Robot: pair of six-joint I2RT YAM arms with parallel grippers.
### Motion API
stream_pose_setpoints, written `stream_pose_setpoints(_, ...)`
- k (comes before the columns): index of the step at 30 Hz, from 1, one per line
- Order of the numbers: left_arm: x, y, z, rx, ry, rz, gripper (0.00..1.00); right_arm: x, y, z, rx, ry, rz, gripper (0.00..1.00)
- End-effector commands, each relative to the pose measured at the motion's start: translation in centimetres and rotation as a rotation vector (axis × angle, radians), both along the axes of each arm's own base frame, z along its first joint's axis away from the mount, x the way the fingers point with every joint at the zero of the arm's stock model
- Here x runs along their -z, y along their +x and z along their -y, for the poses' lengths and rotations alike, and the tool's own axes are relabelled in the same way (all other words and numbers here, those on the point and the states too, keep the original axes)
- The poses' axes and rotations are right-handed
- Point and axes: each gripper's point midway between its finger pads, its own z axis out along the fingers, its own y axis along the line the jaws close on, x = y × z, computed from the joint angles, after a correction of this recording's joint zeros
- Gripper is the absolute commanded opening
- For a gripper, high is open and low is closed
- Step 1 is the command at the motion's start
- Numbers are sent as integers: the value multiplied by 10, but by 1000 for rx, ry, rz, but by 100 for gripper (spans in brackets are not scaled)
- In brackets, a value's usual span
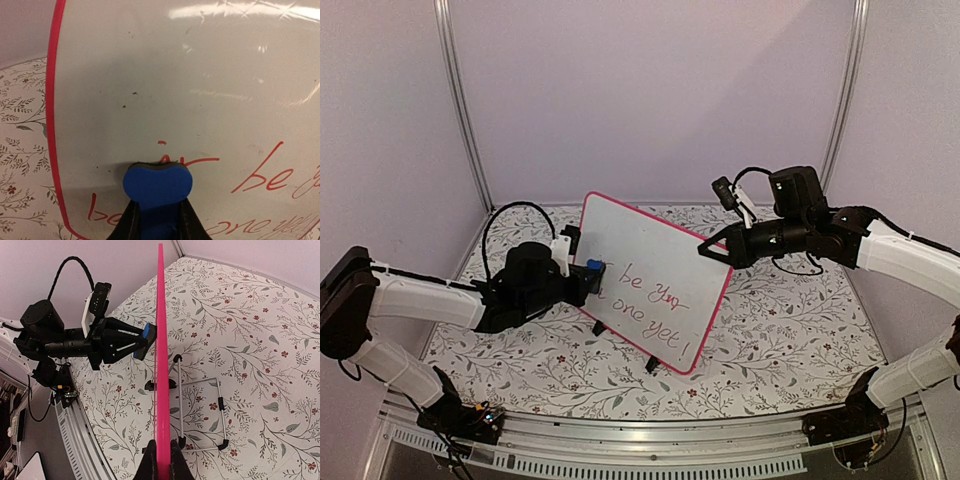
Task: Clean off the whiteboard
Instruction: Erase the center of the whiteboard.
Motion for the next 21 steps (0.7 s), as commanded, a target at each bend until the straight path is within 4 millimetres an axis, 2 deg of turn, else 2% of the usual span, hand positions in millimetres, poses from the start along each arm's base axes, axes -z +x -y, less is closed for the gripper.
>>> stream_pose_setpoints(1, -38, 4, 14, 30, -46, 87, 15, 11, -23, -9, -137, -21, 12, 0)
stream_pose_setpoints(21, -62, 15, 5, -2, -42, 131, 15, 11, -23, -10, -138, -21, 10, 0)
